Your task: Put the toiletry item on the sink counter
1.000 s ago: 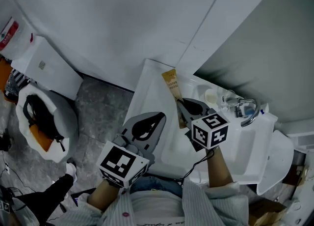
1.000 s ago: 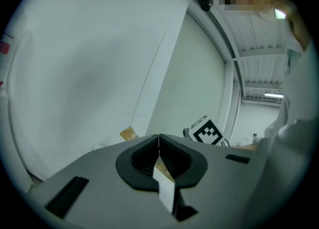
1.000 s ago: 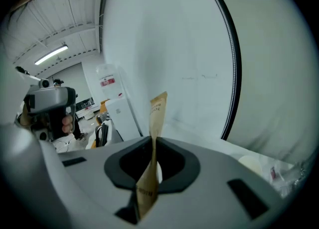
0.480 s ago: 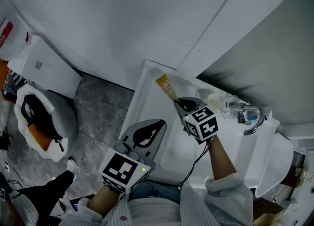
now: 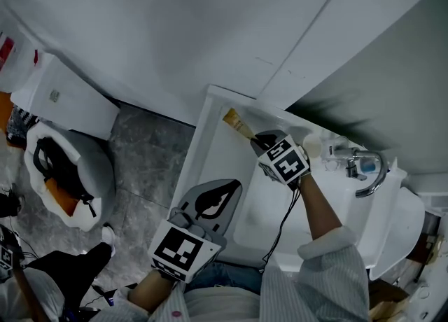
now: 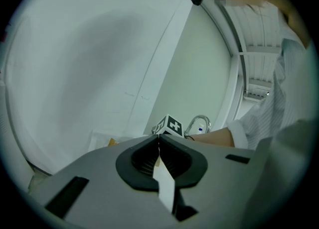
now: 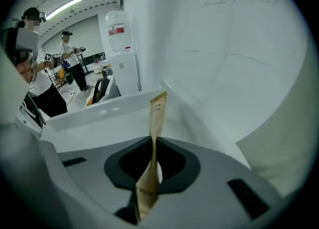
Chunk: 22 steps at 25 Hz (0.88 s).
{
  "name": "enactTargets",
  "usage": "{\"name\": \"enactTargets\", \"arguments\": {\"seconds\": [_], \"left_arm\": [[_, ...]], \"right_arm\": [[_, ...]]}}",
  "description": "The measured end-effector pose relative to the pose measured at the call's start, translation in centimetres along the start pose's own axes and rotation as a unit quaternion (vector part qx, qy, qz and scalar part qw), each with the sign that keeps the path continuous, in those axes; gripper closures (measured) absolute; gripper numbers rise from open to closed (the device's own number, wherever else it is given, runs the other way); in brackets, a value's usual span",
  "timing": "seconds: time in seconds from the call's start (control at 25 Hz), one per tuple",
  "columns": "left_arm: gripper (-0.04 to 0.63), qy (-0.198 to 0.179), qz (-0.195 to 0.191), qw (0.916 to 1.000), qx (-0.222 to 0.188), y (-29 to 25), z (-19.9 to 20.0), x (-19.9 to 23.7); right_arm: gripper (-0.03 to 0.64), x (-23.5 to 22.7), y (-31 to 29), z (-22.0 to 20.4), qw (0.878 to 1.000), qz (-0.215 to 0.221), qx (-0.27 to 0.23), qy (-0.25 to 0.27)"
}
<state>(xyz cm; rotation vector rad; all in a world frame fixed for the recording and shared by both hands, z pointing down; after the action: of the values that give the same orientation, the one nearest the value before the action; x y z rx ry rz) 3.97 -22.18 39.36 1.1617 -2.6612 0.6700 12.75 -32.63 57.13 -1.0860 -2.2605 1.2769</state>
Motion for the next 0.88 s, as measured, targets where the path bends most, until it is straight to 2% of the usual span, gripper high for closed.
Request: {"name": "enactTargets", "arguments": {"seconds": [0.24, 0.44, 0.68, 0.88], "left_arm": [[0.577, -0.002, -0.002, 1.0, 0.007, -0.7, -0.5, -0.1], [0.577, -0.008, -0.006, 0.9999, 0.012, -1.2, -0.8, -0.2], [0.577, 0.002, -0.007, 0.9998, 0.016, -1.3, -0.5, -0.4], [0.577, -0.002, -0.006, 0.9999, 0.014, -1.3, -0.6, -0.2]], "right_arm": [[0.578, -0.8, -1.6, -0.8, 0.999, 0.015, 0.033, 0.027], [0.577, -1.7, -2.1, -0.9, 0.999, 0.037, 0.031, 0.013], [0.569, -2.8, -2.9, -1.0, 0.998, 0.025, 0.046, 0.037], [0.544, -3.5, -3.2, -1.2, 0.998, 0.004, 0.044, 0.035]]}}
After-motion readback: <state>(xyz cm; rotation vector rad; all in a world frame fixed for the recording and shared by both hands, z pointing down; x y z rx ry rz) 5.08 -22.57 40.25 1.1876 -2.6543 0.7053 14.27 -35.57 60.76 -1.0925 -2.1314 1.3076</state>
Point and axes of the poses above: the fingertips, and each gripper's own axes: y backward along the fingers, x to its left, z out of its top, the point moved 1 cm from there along y, backward along the fingers, and after that the axes turned 7 degrees about z, right-handed, at the moved point
